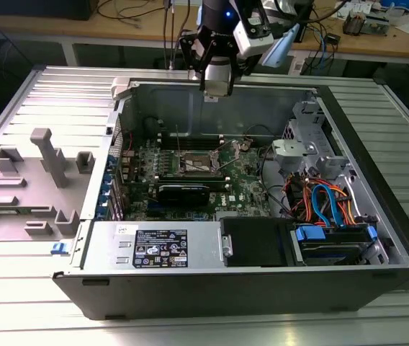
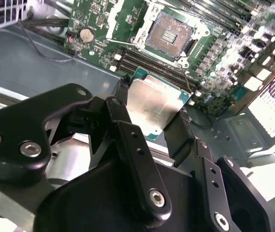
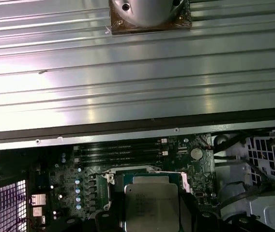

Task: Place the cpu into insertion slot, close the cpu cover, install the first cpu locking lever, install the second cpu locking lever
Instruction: 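Place the cpu into insertion slot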

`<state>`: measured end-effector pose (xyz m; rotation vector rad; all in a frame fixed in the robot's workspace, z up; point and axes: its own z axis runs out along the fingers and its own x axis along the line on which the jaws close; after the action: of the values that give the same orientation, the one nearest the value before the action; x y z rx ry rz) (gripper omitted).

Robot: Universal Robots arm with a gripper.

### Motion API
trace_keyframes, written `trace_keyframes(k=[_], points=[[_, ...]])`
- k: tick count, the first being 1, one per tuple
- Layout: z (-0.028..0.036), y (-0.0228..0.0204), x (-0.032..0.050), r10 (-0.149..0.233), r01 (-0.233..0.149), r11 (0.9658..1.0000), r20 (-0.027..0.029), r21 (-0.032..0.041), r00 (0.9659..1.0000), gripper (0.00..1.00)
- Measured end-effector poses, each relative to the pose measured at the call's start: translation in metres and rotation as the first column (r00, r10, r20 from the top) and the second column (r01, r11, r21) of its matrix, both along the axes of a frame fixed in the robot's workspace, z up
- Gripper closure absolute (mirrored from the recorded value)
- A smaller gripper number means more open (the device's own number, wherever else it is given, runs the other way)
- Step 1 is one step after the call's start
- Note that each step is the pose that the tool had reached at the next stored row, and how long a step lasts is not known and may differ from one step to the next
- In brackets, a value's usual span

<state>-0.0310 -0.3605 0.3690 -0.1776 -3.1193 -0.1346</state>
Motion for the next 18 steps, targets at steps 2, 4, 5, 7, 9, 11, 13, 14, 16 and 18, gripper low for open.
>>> trace_keyframes(k=[2, 4, 5, 7, 9, 11, 13, 14, 16, 18], points=[[-0.0009, -0.0005, -0.0001, -0.026, 0.026, 0.9997, 0.0000, -0.0001, 0.9997, 0.46], [-0.0010, -0.0023, -0.0001, -0.027, 0.027, 0.9996, 0.0000, -0.0002, 0.9996, 0.46], [-0.0011, -0.0044, -0.0001, -0.027, 0.027, 0.9996, 0.0000, -0.0001, 0.9996, 0.46], [-0.0012, -0.0078, -0.0001, -0.027, 0.027, 0.9996, 0.0000, -0.0011, 0.9996, 0.46], [-0.0016, -0.0087, -0.0002, -0.030, 0.030, 0.9995, 0.0002, -0.0030, 0.9995, 0.46], [-0.0019, -0.0088, -0.0001, -0.045, 0.045, 0.9990, 0.0000, -0.0049, 0.9990, 0.46], [-0.0023, -0.0091, -0.0001, -0.058, 0.058, 0.9983, 0.0001, -0.0053, 0.9983, 0.46], [-0.0024, -0.0092, -0.0001, -0.063, 0.063, 0.9980, 0.0001, -0.0053, 0.9980, 0.46], [-0.0025, -0.0093, -0.0001, -0.063, 0.063, 0.9980, 0.0001, -0.0053, 0.9980, 0.46], [-0.0029, -0.0095, -0.0001, -0.064, 0.064, 0.9979, 0.0003, -0.0050, 0.9979, 0.46]])
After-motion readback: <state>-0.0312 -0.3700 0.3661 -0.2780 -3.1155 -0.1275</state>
